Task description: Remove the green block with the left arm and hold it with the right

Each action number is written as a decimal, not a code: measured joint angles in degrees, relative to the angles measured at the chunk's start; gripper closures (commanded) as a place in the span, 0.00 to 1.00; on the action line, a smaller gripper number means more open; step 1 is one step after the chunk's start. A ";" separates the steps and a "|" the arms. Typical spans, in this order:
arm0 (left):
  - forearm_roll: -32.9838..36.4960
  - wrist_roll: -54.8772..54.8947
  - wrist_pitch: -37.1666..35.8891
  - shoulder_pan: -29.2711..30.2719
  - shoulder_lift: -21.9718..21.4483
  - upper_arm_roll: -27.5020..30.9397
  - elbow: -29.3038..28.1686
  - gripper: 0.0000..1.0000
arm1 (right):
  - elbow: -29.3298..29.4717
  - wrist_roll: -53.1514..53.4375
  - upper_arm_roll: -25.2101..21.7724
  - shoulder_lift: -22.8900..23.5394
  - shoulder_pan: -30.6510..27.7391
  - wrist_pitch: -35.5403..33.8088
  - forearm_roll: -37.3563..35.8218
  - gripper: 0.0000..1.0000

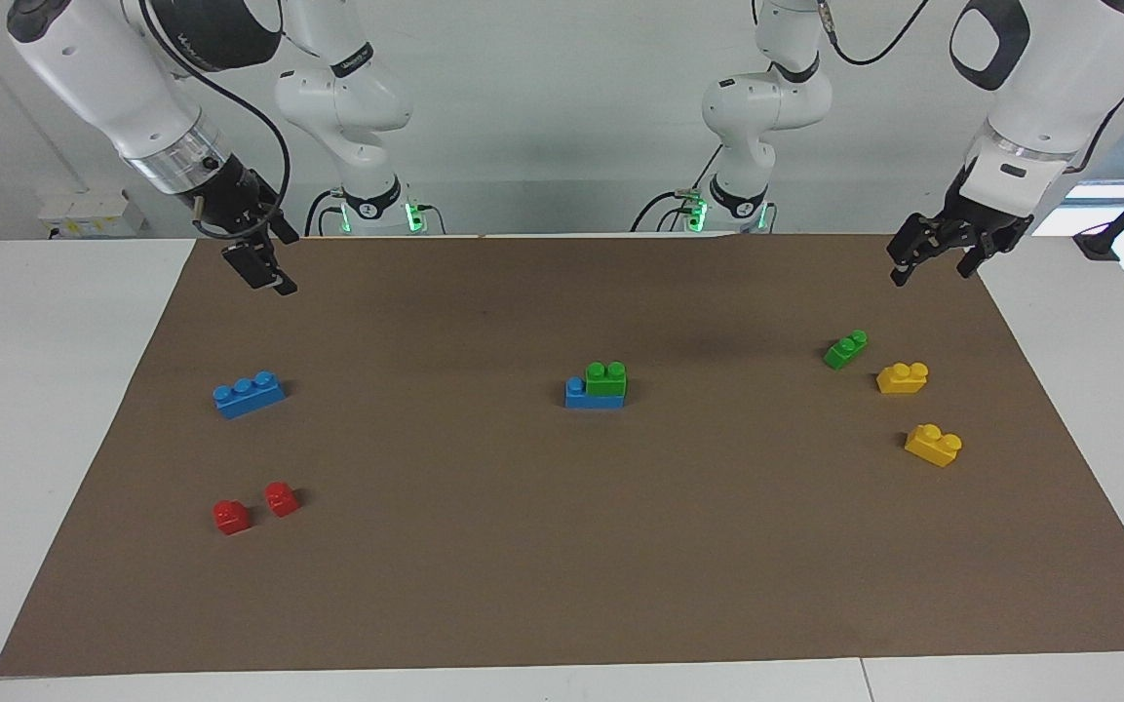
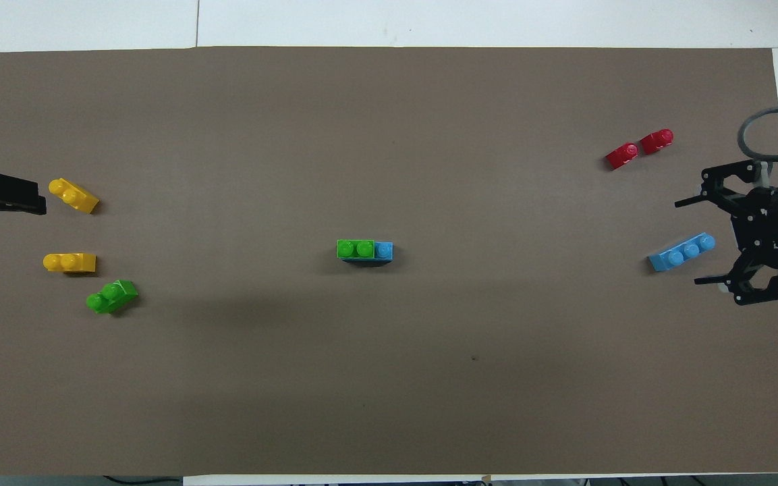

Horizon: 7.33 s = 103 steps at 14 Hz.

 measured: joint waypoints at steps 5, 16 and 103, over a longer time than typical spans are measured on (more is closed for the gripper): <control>0.00 0.01 -0.06 0.00 -0.01 0.02 0.00 0.00 | -3.04 0.00 0.06 1.38 -0.06 3.20 4.90 0.01; -3.21 -19.48 -2.04 -4.76 -2.44 -0.51 -4.88 0.00 | -6.52 -3.86 0.06 6.63 -0.14 5.20 17.96 0.01; 2.80 -133.19 38.14 -36.41 18.72 0.89 -14.77 0.00 | -9.69 -23.14 0.56 29.39 29.70 43.54 58.87 0.01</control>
